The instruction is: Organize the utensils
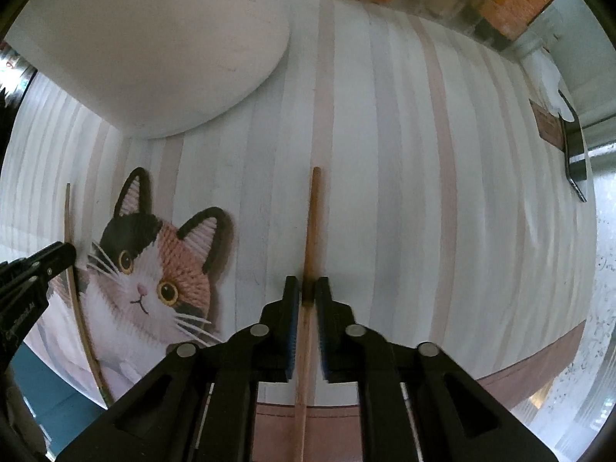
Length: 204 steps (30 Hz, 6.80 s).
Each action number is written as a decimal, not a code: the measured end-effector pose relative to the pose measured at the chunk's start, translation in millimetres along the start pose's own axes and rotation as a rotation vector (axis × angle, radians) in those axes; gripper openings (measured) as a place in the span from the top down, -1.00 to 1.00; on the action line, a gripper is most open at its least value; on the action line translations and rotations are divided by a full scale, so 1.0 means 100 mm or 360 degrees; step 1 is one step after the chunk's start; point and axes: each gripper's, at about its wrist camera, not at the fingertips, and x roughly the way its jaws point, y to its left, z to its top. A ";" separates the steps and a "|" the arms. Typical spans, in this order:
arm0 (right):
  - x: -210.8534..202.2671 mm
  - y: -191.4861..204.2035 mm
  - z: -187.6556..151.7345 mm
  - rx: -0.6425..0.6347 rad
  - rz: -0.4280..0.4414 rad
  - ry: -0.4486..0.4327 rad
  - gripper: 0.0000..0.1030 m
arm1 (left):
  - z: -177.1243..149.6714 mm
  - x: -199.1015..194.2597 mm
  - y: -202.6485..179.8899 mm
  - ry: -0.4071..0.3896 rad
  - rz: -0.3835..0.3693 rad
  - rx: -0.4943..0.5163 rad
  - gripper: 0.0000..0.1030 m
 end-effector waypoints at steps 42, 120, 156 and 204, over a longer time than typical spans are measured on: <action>-2.20 -0.55 -0.18 0.0319 0.0370 -0.0909 0.88 | 0.27 -2.66 0.55 -0.0986 -0.0092 -0.0187 0.93; -2.74 -0.35 0.16 0.0078 -0.0038 -0.1188 -1.00 | 0.26 -2.73 0.05 -0.1052 0.0082 -0.0097 -1.00; -3.95 -0.03 -2.53 0.0252 -0.0097 -0.1539 -1.00 | -1.79 -3.79 0.22 -0.1267 0.0024 -0.0012 -1.00; -3.90 -0.10 -2.24 0.0186 -0.0081 -0.1518 -1.00 | -1.72 -3.82 0.15 -0.1297 0.0104 -0.0054 -1.00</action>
